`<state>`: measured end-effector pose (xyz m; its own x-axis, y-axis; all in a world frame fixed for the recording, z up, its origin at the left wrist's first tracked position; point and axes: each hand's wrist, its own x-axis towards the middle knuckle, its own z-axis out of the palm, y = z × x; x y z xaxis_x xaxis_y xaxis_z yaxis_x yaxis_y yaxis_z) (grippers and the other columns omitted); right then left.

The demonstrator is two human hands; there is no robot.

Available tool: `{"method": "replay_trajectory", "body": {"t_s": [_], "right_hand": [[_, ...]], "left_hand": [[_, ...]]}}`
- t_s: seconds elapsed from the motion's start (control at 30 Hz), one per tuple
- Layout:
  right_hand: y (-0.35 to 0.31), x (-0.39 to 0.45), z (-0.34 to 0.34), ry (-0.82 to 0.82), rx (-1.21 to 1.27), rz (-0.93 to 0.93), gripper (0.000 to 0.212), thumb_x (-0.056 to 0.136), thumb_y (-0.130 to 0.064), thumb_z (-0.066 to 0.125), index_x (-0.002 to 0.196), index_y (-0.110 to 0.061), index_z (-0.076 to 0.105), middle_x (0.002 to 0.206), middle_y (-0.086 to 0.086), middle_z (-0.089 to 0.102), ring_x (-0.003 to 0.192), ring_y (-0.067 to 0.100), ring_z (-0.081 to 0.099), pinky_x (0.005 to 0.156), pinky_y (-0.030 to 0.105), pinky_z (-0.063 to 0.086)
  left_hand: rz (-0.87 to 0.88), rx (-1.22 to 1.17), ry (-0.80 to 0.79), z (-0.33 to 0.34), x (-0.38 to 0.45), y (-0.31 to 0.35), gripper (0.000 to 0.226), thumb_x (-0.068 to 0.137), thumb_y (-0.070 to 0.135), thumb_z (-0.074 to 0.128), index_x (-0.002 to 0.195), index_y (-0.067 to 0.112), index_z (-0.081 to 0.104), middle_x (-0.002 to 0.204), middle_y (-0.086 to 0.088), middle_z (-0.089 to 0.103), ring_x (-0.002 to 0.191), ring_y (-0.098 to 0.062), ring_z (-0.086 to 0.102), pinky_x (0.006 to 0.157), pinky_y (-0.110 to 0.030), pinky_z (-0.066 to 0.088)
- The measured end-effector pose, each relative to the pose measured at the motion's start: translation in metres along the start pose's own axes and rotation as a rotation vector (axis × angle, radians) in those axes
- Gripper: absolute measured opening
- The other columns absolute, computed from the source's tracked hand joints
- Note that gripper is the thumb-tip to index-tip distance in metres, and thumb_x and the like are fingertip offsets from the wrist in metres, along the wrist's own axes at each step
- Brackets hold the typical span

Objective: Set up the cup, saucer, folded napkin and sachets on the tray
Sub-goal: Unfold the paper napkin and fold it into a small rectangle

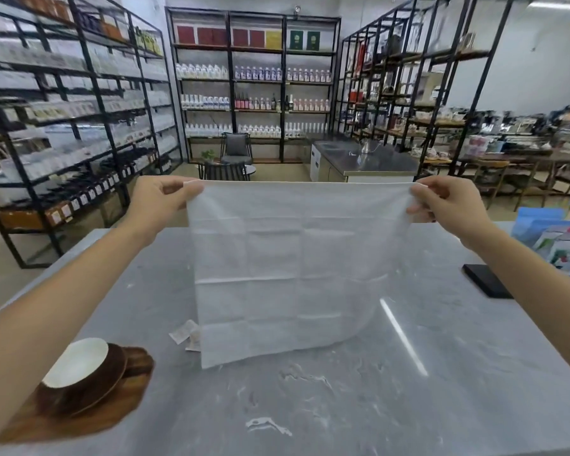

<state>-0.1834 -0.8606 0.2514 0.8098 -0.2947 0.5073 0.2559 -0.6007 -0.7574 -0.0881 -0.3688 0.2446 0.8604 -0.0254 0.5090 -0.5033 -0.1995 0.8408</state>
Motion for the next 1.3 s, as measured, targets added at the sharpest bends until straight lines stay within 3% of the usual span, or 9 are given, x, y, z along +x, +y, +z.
{"method": "replay_trajectory", "body": {"t_s": [0.13, 0.33, 0.53, 0.63, 0.7, 0.93, 1.03, 1.13, 1.3], "right_hand": [[-0.012, -0.006, -0.007, -0.015, -0.009, -0.077, 0.017, 0.097, -0.036, 0.066, 0.102, -0.021, 0.073, 0.079, 0.003, 0.077, 0.076, 0.013, 0.077, 0.058, 0.031, 0.061], [-0.021, -0.066, -0.029, -0.148, 0.001, -0.15, 0.009, 0.093, -0.037, 0.07, 0.094, -0.031, 0.076, 0.074, -0.003, 0.075, 0.06, 0.006, 0.067, 0.051, 0.016, 0.054], [0.006, -0.143, -0.047, -0.399, 0.049, -0.072, 0.031, 0.084, -0.054, 0.073, 0.09, -0.024, 0.077, 0.072, 0.003, 0.072, 0.058, 0.014, 0.064, 0.049, 0.018, 0.051], [0.023, -0.17, -0.046, -0.489, 0.028, -0.034, 0.018, 0.091, -0.04, 0.073, 0.088, -0.023, 0.078, 0.073, 0.002, 0.072, 0.06, 0.011, 0.063, 0.051, 0.017, 0.049], [0.03, -0.184, -0.042, -0.531, 0.023, -0.005, 0.01, 0.09, -0.027, 0.072, 0.087, -0.02, 0.078, 0.073, 0.0, 0.072, 0.061, 0.006, 0.062, 0.054, 0.012, 0.048], [0.048, -0.202, -0.013, -0.438, 0.063, 0.177, 0.014, 0.083, -0.031, 0.07, 0.085, -0.02, 0.079, 0.075, 0.004, 0.074, 0.058, 0.005, 0.06, 0.054, 0.019, 0.048], [0.067, -0.205, 0.007, -0.409, 0.064, 0.28, 0.019, 0.082, -0.039, 0.071, 0.091, -0.024, 0.079, 0.076, 0.006, 0.075, 0.061, 0.005, 0.062, 0.056, 0.02, 0.05], [0.093, -0.206, 0.029, -0.4, 0.047, 0.35, 0.01, 0.091, -0.031, 0.071, 0.099, -0.029, 0.077, 0.076, 0.006, 0.075, 0.067, 0.007, 0.064, 0.058, 0.021, 0.054], [0.148, -0.209, 0.072, -0.447, -0.005, 0.525, 0.015, 0.097, -0.023, 0.068, 0.109, -0.029, 0.073, 0.076, 0.006, 0.072, 0.077, 0.014, 0.068, 0.066, 0.029, 0.055]], "left_hand": [[0.012, -0.041, 0.014, -0.007, -0.009, 0.001, 0.01, 0.088, 0.02, 0.076, 0.091, 0.029, 0.079, 0.083, 0.015, 0.08, 0.077, -0.001, 0.074, 0.068, -0.013, 0.057], [0.063, -0.098, 0.041, -0.027, -0.076, -0.003, 0.027, 0.084, 0.02, 0.076, 0.107, 0.006, 0.074, 0.081, 0.013, 0.08, 0.075, -0.001, 0.074, 0.071, -0.015, 0.06], [0.014, -0.011, -0.087, -0.061, -0.15, -0.052, 0.02, 0.08, 0.012, 0.074, 0.081, 0.031, 0.082, 0.08, 0.009, 0.08, 0.074, -0.005, 0.074, 0.072, -0.015, 0.059], [-0.035, -0.015, -0.129, -0.069, -0.18, -0.067, 0.006, 0.079, 0.022, 0.077, 0.083, 0.024, 0.081, 0.077, 0.005, 0.079, 0.07, -0.007, 0.073, 0.068, -0.017, 0.059], [-0.062, -0.04, -0.157, -0.07, -0.196, -0.073, 0.019, 0.079, 0.031, 0.082, 0.085, 0.013, 0.079, 0.07, 0.002, 0.077, 0.059, -0.006, 0.07, 0.058, -0.013, 0.056], [-0.276, -0.107, -0.19, -0.05, -0.221, -0.096, 0.012, 0.078, 0.014, 0.072, 0.086, 0.01, 0.081, 0.089, -0.021, 0.078, 0.077, -0.025, 0.069, 0.065, -0.027, 0.058], [-0.407, -0.133, -0.219, -0.04, -0.222, -0.114, 0.018, 0.083, 0.021, 0.073, 0.095, 0.01, 0.08, 0.088, -0.019, 0.078, 0.078, -0.032, 0.054, 0.066, -0.031, 0.043], [-0.48, -0.142, -0.223, -0.027, -0.218, -0.136, 0.016, 0.087, 0.019, 0.072, 0.099, 0.011, 0.08, 0.099, -0.013, 0.08, 0.083, -0.021, 0.074, 0.066, -0.024, 0.058], [-0.626, 0.027, -0.23, 0.002, -0.219, -0.189, 0.015, 0.091, 0.003, 0.07, 0.103, 0.01, 0.076, 0.11, -0.019, 0.076, 0.089, -0.022, 0.072, 0.078, -0.025, 0.058]]}}
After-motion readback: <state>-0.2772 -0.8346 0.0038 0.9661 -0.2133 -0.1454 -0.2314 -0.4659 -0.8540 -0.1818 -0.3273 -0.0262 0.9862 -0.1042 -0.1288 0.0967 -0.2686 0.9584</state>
